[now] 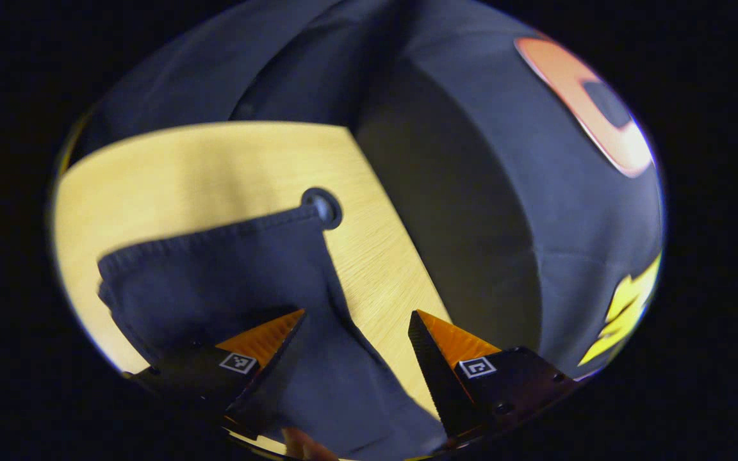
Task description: Grasp the waist and the cuffs of the jeans and fold them to make the two legs overlap; first hold the waist and fold one-third of the jeans toward the cuffs, then hold the cuffs and fold the remaining one-third in the same direction to finish folding.
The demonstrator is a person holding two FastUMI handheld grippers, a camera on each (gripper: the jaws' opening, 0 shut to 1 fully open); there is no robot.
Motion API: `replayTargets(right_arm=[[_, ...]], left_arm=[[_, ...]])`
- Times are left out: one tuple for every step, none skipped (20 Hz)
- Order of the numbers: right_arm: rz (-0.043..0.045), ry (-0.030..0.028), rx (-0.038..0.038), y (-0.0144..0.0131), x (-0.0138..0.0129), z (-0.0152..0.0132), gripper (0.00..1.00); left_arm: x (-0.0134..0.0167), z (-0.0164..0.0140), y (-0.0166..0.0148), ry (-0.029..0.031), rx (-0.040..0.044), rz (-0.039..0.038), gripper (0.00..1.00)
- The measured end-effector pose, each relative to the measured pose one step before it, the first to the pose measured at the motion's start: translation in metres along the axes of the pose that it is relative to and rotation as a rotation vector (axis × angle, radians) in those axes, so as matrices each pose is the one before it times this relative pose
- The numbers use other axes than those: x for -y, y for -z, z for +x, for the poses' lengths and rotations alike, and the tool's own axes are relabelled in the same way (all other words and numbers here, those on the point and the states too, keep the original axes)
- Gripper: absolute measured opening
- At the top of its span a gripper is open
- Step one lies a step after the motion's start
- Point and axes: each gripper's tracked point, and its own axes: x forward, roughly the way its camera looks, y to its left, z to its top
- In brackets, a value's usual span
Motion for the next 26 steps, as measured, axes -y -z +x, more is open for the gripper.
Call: replayTargets(right_arm=[[-0.07890,0.01545,0.01341,-0.00025,0.00247,-0.00408,0.92],[-0.05510,0.00724,0.01108,0.00190,0.00014,-0.00218,0.91],[-0.03001,-0.01856,0.00973,0.00106,-0.00605,-0.00408,0.92],[-0.02514,-0.01808,0.02204,-0.00064,-0.00708,-0.00430,0.92],[-0.03377,-0.00875,0.03801,-0.00460,-0.00193,-0.00717,0.98],[-0.04001,-0.03729,0.04355,-0.00679,-0.00744,-0.00856,0.98],[-0.04854,-0.02790,0.04699,-0.00772,-0.00526,-0.00852,0.98],[-0.06167,0.01974,0.03844,-0.00577,0.00501,-0.00933,0.98],[-0.05953,0.01848,0.03826,-0.00953,0.00666,-0.01410,0.98],[-0.05162,0.01258,0.03379,-0.01171,0.00521,-0.01569,0.98],[-0.04549,0.02229,0.03186,-0.01060,0.00839,-0.01424,0.98],[-0.04184,0.02516,0.03138,-0.00857,0.01257,-0.01115,0.98],[-0.03947,0.02447,0.01753,-0.00477,0.01598,-0.00890,0.98],[-0.03134,0.02613,0.01325,0.00155,0.01793,-0.00230,0.98],[-0.01345,0.01779,-0.01019,0.00299,0.01602,-0.00352,0.98],[0.00236,0.00376,-0.02079,0.00881,0.01199,-0.00102,0.98],[0.01880,0.00952,-0.02561,0.01027,0.01323,0.00146,0.98],[0.03704,0.01243,-0.04183,0.01325,0.01235,0.00075,0.98],[0.05681,-0.00664,-0.03394,0.01431,0.00858,-0.00039,0.98],[0.05672,-0.00116,-0.02905,0.00994,0.00702,-0.00156,0.98],[0.05928,-0.01140,-0.02709,0.00858,0.00771,-0.00432,0.98],[0.05438,-0.00742,-0.02931,0.01117,0.00495,-0.00432,0.98],[0.05416,-0.00619,-0.02847,0.01269,0.00241,-0.00319,0.98],[0.05426,-0.01097,-0.02372,0.00923,0.00074,-0.00211,0.98],[0.04737,-0.01105,-0.02427,0.00856,0.00288,-0.00307,0.98],[0.04828,-0.01330,-0.02819,0.00922,0.00128,0.00250,0.98]], left_arm=[[0.00662,-0.01029,-0.00427,0.01431,0.01273,0.06605,0.99],[0.00805,-0.01127,-0.00342,0.02092,0.00506,0.04332,0.99],[0.00655,-0.01178,-0.00433,0.01199,0.00971,0.03234,0.99],[0.01009,-0.00104,0.00211,0.00836,0.00698,0.03816,0.99],[0.00893,-0.00476,-0.00437,0.00395,0.00836,0.04520,0.99],[0.00450,-0.01892,-0.00199,0.01704,0.01232,0.05555,0.99],[0.00706,-0.01313,-0.00364,0.01330,0.02281,0.05825,0.99],[0.00514,-0.01205,-0.00496,0.00603,0.02751,0.05465,0.99],[0.00492,-0.01300,-0.00452,0.00407,0.02192,0.04807,0.99],[0.00937,-0.01669,-0.00871,0.01159,0.02563,0.04494,0.99],[0.00758,-0.01568,-0.00921,0.00554,0.03640,0.03894,0.99],[0.00816,-0.01542,-0.00787,0.00412,0.03745,0.03301,0.99],[0.01147,-0.01696,-0.00651,0.01390,0.03249,0.03404,0.99],[0.01151,-0.02118,-0.00807,0.01345,0.03854,0.04330,0.99],[0.00952,-0.01787,-0.00795,0.00788,0.04203,0.04573,0.99],[0.01171,-0.01901,-0.00808,0.01013,0.04006,0.03914,0.99],[0.01393,-0.01860,-0.00748,0.01461,0.04580,0.02924,0.99],[0.01421,-0.01880,-0.00752,0.01835,0.03569,0.02508,0.99],[0.01131,-0.01742,-0.00500,0.01468,0.02719,0.02705,0.98],[0.01010,-0.01668,-0.00255,0.00744,0.01670,0.03736,0.99],[0.00669,-0.01423,-0.00283,-0.00569,0.01866,0.02936,0.98],[0.01035,-0.01087,-0.00309,0.00104,0.01028,0.02147,0.98],[0.01062,-0.01192,-0.00324,0.00395,0.00551,0.00891,0.99],[0.00761,-0.01120,-0.00279,0.00339,0.00697,0.00249,0.99],[0.00615,-0.00959,-0.00226,0.00589,0.00241,-0.00168,0.99],[0.00311,-0.00714,-0.00009,-0.00073,0.00268,-0.00470,0.99]])
